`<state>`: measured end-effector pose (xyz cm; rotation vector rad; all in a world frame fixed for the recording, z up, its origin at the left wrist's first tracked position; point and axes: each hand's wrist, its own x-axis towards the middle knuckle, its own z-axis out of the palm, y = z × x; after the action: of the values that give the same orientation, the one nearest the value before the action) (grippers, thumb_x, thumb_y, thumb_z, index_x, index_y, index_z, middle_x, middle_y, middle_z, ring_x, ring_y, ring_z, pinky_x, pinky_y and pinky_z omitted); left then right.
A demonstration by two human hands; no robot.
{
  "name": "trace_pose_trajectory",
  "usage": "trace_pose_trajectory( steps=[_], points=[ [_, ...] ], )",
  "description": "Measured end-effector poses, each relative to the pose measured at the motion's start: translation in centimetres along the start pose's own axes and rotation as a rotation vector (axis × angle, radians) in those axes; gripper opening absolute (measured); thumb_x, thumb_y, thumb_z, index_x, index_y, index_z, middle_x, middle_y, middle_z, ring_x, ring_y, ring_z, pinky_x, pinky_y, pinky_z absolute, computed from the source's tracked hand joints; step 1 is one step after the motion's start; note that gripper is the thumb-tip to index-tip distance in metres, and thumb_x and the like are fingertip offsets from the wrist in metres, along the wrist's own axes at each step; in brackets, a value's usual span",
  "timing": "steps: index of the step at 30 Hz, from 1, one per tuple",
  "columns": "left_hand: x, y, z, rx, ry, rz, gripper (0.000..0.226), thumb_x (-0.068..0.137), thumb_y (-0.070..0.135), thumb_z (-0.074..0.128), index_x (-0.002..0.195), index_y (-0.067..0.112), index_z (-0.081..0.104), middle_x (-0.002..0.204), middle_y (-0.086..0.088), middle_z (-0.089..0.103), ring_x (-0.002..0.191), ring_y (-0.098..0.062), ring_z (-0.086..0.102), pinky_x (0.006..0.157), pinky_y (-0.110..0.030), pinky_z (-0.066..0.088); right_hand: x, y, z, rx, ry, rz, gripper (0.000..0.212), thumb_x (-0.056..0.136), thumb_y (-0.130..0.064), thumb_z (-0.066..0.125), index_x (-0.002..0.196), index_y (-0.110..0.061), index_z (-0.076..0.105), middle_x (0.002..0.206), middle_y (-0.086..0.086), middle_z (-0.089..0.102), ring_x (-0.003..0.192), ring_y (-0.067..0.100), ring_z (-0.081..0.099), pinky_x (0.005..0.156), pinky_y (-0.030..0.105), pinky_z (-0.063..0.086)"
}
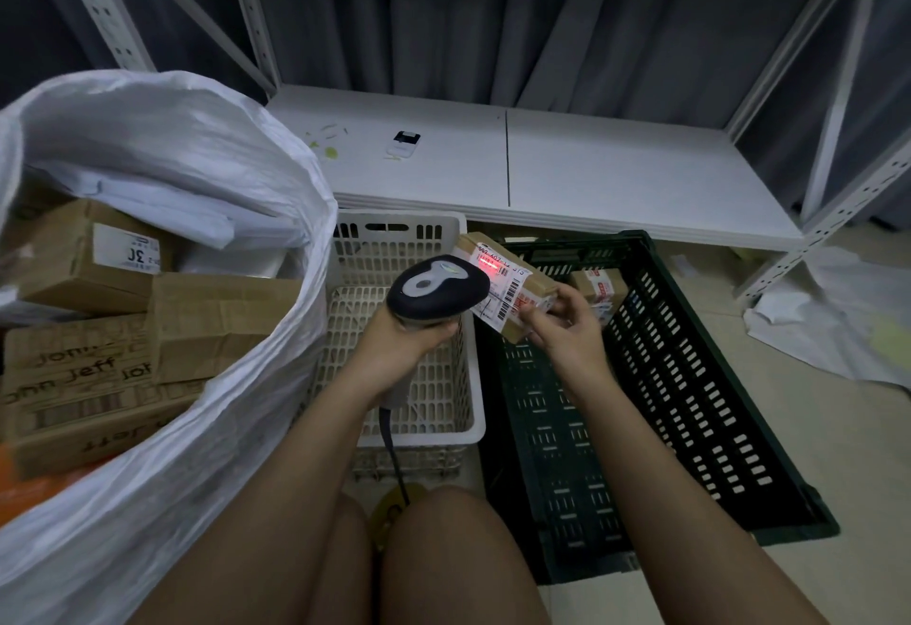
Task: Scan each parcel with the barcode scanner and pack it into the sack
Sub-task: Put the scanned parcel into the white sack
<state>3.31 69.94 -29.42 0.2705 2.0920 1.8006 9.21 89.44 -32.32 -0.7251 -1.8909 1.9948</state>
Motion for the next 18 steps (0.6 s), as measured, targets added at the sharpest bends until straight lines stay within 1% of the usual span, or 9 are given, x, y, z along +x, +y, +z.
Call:
trace_pose_trajectory(
  steps=[8,11,13,14,16,18],
  points=[
    [0.1,-0.3,0.1,-0.008,0.02,-0.008,0.048,0.077,0.008,0.079,0.12,0.019,0.061,0.113,0.001,0.068,0.107,-0.017,0.063,0.099,-0.045,0.05,-0.1,0.0,0.1,0.004,-0.015,-0.007,0.038,0.088,-0.007,0.066,0.124,-0.012,0.055,0.11,0.003,0.068,0.098,0.017,0.069,0.088,0.04,0.057],
    [-0.3,-0.1,0.1,-0.001,0.016,0.006,0.05,0.077,0.007,0.079,0.122,0.018,0.06,0.116,0.002,0.067,0.109,-0.015,0.062,0.101,-0.041,0.049,-0.3,-0.2,0.2,0.018,-0.02,-0.012,0.039,0.088,-0.007,0.067,0.124,-0.012,0.055,0.11,0.004,0.068,0.1,0.017,0.069,0.089,0.041,0.057],
    [-0.7,0.3,0.1,-0.014,0.043,0.02,0.054,0.077,0.005,0.078,0.127,0.012,0.058,0.12,-0.001,0.065,0.112,-0.015,0.06,0.1,-0.033,0.048,-0.5,-0.6,0.3,0.043,-0.01,-0.016,0.038,0.087,-0.008,0.068,0.123,-0.013,0.055,0.11,0.005,0.068,0.099,0.018,0.069,0.09,0.043,0.056],
    [-1.0,0.6,0.0,-0.028,0.062,0.031,0.053,0.078,0.003,0.077,0.127,0.009,0.057,0.12,-0.001,0.064,0.112,-0.015,0.06,0.096,-0.026,0.049,-0.7,-0.9,0.4,0.051,-0.002,-0.025,0.037,0.087,-0.008,0.068,0.121,-0.014,0.056,0.109,0.005,0.069,0.098,0.019,0.07,0.09,0.043,0.056],
    [-2.0,1.8,-0.2,-0.052,0.104,0.062,0.047,0.079,0.001,0.074,0.122,0.01,0.057,0.114,0.002,0.063,0.105,-0.011,0.059,0.079,-0.008,0.048,-1.4,-2.0,0.6,0.045,0.008,-0.057,0.035,0.087,-0.011,0.069,0.12,-0.015,0.056,0.106,0.003,0.07,0.095,0.017,0.071,0.089,0.042,0.057],
    [-3.3,3.2,-0.7,-0.062,0.155,0.113,0.044,0.079,0.002,0.075,0.118,0.015,0.057,0.105,0.008,0.062,0.098,-0.006,0.058,0.07,0.0,0.045,-2.6,-3.5,1.0,0.034,-0.012,-0.095,0.034,0.087,-0.013,0.069,0.119,-0.015,0.057,0.102,0.001,0.071,0.093,0.016,0.071,0.088,0.04,0.057]
  ],
)
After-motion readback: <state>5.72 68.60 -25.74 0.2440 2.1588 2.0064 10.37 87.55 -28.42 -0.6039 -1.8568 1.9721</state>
